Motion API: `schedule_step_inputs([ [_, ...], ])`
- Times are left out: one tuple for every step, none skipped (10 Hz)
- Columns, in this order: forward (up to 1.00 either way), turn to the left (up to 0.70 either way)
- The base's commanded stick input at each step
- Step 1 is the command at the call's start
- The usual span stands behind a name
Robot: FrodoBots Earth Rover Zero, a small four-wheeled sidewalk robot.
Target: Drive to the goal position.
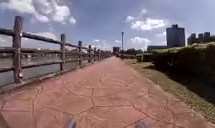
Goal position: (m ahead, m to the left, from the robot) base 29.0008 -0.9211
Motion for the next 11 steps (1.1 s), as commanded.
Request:
schedule_step_inputs([
  [0.70, 0.00],
  [0.70, 0.00],
  [0.70, -0.18],
  [0.70, -0.17],
  [0.70, -0.02],
  [0.70, 0.00],
  [0.70, 0.00],
  [0.70, 0.00],
  [0.70, 0.00],
  [0.70, 0.00],
  [0.70, 0.00],
])
